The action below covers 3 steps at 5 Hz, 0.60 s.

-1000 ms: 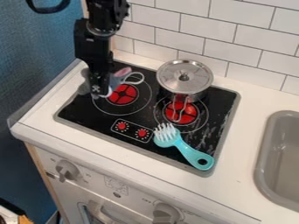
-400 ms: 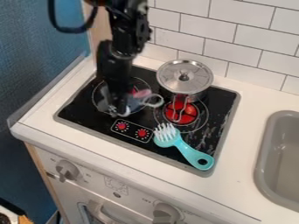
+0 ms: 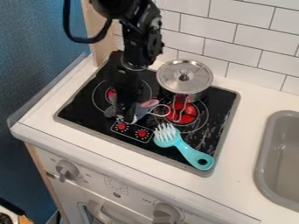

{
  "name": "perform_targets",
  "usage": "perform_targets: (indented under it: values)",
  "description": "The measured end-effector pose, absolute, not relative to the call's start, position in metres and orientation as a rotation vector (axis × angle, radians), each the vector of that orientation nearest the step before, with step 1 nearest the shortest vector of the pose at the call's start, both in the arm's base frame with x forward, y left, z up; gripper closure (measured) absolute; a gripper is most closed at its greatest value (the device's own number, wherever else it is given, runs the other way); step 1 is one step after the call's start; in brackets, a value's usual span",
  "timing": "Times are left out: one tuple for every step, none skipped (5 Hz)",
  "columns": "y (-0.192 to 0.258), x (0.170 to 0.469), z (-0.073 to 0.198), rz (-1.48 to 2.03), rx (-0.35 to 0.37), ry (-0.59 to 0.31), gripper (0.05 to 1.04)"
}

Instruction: Move the object from the upper left corner to the center

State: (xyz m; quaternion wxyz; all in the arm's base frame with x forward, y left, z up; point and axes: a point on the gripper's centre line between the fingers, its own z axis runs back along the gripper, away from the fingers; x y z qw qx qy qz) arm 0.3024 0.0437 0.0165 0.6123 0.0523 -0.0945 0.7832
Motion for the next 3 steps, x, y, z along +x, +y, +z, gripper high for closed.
perform_targets:
  values:
    - [0.043, 0.301, 0.015, 1.796, 0.124, -0.208, 0.191]
    - [0.04, 0.301, 0.021, 1.774, 0.109, -0.195, 0.068]
    - [0.038, 0.303, 0.027, 1.747, 0.114, -0.168, 0.074]
